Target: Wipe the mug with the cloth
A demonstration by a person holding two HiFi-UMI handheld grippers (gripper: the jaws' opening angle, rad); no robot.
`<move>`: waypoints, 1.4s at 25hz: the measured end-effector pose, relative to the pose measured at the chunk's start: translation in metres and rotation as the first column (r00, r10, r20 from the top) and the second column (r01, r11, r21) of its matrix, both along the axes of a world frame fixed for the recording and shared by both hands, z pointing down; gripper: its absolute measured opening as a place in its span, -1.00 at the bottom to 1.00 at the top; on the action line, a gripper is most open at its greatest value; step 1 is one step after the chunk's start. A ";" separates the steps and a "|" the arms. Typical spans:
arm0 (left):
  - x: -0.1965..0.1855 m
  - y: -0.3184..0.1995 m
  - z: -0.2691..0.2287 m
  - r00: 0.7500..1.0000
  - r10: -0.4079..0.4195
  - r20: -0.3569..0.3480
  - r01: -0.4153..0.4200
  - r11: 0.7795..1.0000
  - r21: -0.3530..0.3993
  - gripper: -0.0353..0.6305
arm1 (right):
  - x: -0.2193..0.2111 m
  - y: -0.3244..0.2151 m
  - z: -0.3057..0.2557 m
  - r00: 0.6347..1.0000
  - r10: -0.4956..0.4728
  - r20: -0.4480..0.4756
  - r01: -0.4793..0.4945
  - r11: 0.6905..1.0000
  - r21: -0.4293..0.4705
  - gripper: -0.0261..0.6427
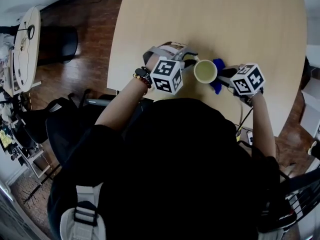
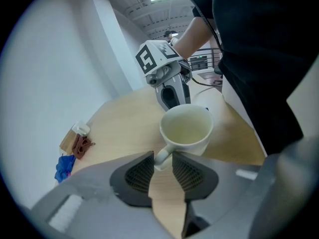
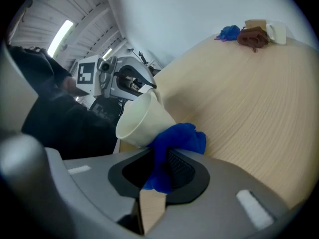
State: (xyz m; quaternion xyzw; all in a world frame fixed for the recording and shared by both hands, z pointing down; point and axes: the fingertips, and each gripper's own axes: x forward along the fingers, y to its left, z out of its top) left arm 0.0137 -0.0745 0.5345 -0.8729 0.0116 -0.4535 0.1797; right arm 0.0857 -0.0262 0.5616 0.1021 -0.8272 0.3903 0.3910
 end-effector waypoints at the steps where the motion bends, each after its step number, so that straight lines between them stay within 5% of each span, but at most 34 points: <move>1: 0.001 0.003 0.001 1.000 0.026 -0.002 -0.026 1.000 -0.009 -0.56 | 0.000 0.006 0.000 1.000 -0.017 -0.003 0.017 1.000 0.001 -0.71; 9: -0.001 0.011 0.001 0.987 0.157 0.015 -0.156 0.986 -0.055 -0.60 | 0.014 -0.025 -0.040 0.982 0.139 0.132 -0.144 0.989 0.033 -0.71; 12: -0.001 0.010 0.001 0.986 0.166 0.024 -0.165 0.985 -0.045 -0.61 | 0.010 -0.042 -0.054 0.982 0.113 0.154 -0.124 0.990 0.061 -0.70; 24: 0.006 0.005 0.006 0.998 0.064 -0.013 -0.065 0.997 -0.040 -0.56 | -0.014 -0.031 -0.008 0.996 -0.079 0.029 0.077 0.996 0.050 -0.71; 31: 0.011 -0.001 0.007 0.999 -0.026 -0.023 0.025 0.999 -0.021 -0.61 | -0.019 -0.026 0.005 0.997 -0.082 -0.013 0.082 0.996 0.046 -0.70; 35: 0.011 -0.002 0.007 0.998 -0.042 -0.037 0.041 0.999 -0.034 -0.62 | -0.020 -0.034 -0.013 0.997 -0.026 0.073 0.022 0.998 0.054 -0.70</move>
